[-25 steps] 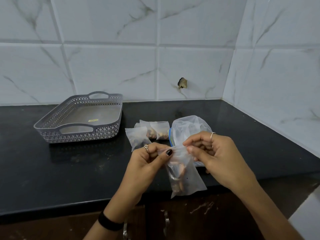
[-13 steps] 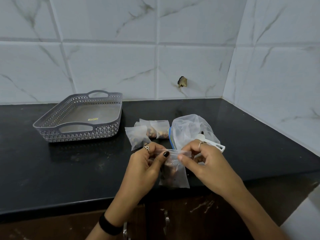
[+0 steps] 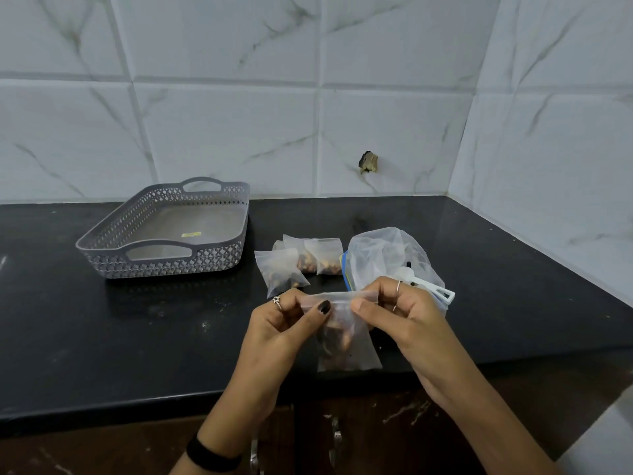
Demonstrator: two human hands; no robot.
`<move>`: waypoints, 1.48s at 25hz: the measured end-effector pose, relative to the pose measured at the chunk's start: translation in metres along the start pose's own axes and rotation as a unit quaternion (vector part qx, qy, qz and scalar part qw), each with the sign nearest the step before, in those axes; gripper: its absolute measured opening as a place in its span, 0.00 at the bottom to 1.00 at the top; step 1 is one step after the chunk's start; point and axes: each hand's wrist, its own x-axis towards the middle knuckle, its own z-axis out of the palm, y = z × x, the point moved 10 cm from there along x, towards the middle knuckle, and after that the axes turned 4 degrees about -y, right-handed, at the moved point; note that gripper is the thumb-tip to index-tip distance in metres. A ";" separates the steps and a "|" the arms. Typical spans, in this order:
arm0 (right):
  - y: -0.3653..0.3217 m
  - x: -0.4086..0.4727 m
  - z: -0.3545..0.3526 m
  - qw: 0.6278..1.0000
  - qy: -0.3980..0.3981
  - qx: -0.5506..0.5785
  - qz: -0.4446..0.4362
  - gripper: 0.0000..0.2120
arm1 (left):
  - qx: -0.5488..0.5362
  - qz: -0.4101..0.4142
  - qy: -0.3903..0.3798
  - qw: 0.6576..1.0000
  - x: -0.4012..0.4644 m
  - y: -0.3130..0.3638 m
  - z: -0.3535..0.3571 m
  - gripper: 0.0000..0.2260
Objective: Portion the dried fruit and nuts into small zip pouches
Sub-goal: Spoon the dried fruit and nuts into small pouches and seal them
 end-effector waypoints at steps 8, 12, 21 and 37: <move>0.018 0.006 0.026 0.996 -0.055 0.056 0.046 0.05 | -0.014 0.019 0.045 0.999 0.001 -0.003 -0.020 0.05; 0.022 0.014 0.029 0.998 -0.021 0.045 0.034 0.05 | -0.003 -0.003 0.067 0.998 0.000 -0.009 -0.026 0.08; 0.034 0.021 0.021 0.999 0.029 0.009 0.025 0.05 | 0.019 -0.099 0.019 0.995 0.004 -0.039 -0.022 0.14; 0.032 0.061 0.038 0.987 0.082 -0.140 -0.012 0.24 | 0.236 -0.054 0.216 0.946 0.045 -0.031 -0.081 0.16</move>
